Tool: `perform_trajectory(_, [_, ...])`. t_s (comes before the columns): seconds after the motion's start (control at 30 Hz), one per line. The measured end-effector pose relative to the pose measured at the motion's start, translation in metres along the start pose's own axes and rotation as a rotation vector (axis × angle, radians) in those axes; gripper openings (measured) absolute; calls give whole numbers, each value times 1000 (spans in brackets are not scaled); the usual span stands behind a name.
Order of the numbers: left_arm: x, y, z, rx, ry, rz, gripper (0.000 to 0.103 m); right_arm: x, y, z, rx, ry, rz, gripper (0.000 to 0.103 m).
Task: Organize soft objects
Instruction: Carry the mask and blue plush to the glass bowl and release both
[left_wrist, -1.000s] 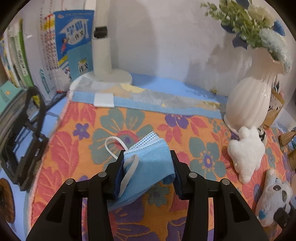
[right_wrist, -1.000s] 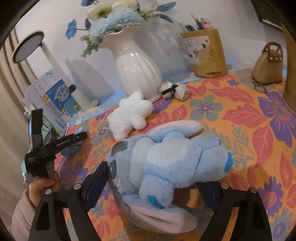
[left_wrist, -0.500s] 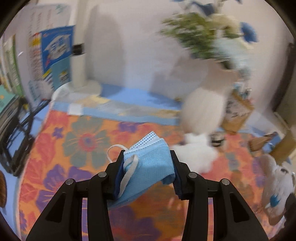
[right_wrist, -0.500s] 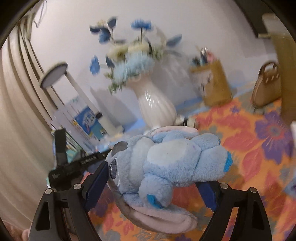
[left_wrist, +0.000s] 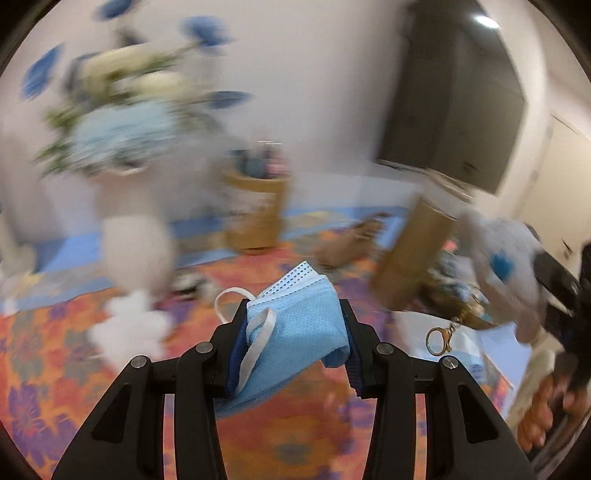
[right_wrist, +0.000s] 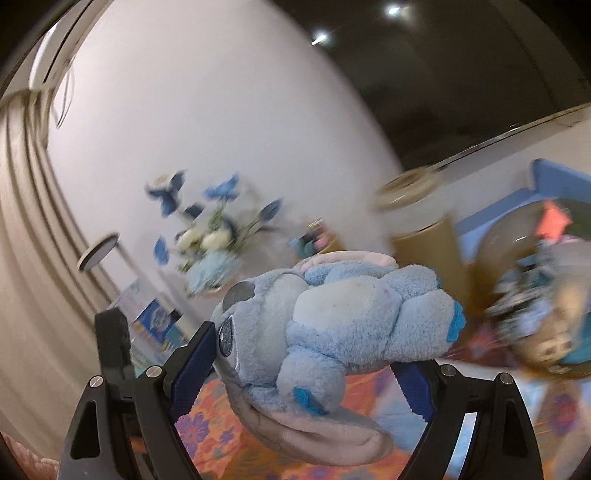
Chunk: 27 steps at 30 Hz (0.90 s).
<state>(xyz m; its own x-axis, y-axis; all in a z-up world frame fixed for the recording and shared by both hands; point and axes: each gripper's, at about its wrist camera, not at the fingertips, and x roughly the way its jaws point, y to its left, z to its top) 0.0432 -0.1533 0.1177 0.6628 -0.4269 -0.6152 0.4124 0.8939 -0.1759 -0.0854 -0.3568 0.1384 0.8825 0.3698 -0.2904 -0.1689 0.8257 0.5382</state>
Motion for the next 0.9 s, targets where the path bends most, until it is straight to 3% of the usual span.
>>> perform_trajectory(0.13, [24,-66,2,110,31,-155,41,-33,-35,22,9,-20,-77,88])
perform_trajectory(0.27, [43,-135,-1,240,34,-249,41,-57,-75,46,31,-27,-128,89])
perform_trajectory(0.37, [53,-169,2,272,36,-316,41,-70,-107,69,45,-38,-204,89])
perform_trajectory(0.6, [87,-248,14,351,30,-411,41,-86,-173,113,77,-46,-325,89])
perform_trajectory(0.9, [128,-296,6,443,67,-469,45,-76,-210,144,79,8,-398,89])
